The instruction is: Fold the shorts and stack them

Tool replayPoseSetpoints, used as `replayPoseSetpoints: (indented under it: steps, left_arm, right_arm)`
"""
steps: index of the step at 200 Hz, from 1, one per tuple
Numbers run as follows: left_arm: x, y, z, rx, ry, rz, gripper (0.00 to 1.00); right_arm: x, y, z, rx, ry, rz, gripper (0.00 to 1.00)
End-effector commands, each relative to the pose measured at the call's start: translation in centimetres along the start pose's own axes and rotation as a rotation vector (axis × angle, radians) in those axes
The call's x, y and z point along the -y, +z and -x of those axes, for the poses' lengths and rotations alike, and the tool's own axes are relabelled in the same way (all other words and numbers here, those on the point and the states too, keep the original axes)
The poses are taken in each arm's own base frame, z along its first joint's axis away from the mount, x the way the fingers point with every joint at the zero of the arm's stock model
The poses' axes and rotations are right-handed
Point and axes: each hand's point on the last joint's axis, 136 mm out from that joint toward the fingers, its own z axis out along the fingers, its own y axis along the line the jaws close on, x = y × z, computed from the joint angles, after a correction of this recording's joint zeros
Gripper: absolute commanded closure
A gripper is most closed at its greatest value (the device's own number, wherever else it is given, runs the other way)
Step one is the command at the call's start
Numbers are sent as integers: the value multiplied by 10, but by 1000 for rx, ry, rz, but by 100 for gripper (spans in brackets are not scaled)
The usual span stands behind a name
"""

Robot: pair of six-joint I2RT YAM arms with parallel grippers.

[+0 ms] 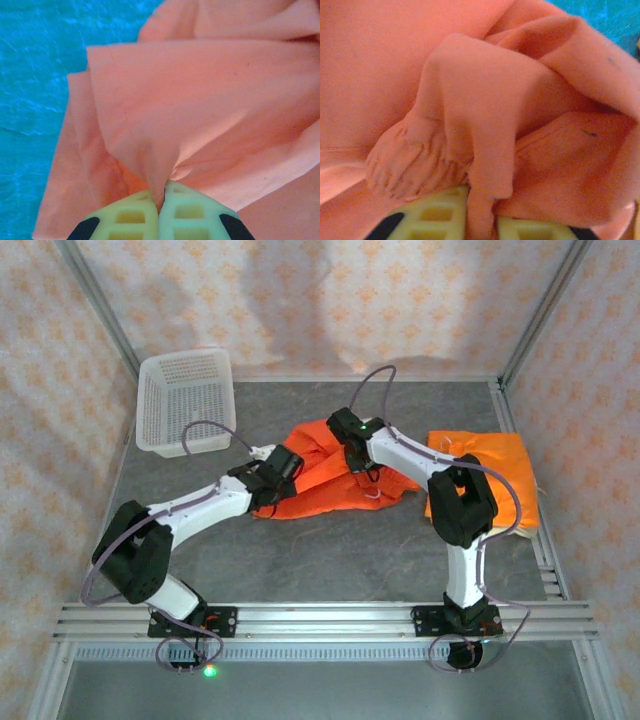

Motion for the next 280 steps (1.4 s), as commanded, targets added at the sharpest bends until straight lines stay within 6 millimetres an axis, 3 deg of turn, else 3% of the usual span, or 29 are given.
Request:
replayPoseSetpoints:
  steps: [1,35,58,95,121,140,159,175,188,196,214,235,249,280]
  left_arm:
    - [-26,-6,7,28,2,78,100]
    - [-36,-20,28,72,-33,77,100]
    - [-42,-36,49,111,-58,72,100]
    - [-47,-79,103,214,-94,53,100]
    - [-45,-113,141,289,-114,39,100]
    - [-45,-135,163,337,-124,30,100]
    - [-46,-145,178,369,-130,37,100]
    - [-46,-140,184,357,-134,45,100]
    - [-41,-123,182,317,-125,51,100]
    - [-36,-111,178,290,-114,41,91]
    - [-28,-86,169,250,-99,23,65]
    - [-34,-84,162,268,-109,15,31]
    - [-43,-93,158,302,-118,15,13]
    - [-75,-103,135,308,-158,61,0]
  right_arm:
    - [20,-12,7,23,45,-19,98]
    - [26,-36,9,43,98,98,100]
    - [29,-67,13,89,137,204,100]
    - [41,-129,16,188,207,342,100]
    - [57,-154,2,200,248,364,100]
    - [77,-153,-17,181,277,309,100]
    - [96,-136,-37,134,301,246,100]
    - [103,-113,-53,62,312,215,100]
    - [107,-93,-64,5,304,180,93]
    - [109,-82,-70,-26,296,157,85]
    - [113,-67,-75,-59,270,105,54]
    - [108,-69,-73,-48,251,142,30]
    - [103,-76,-71,-19,235,183,25]
    - [90,-90,-69,45,150,212,21]
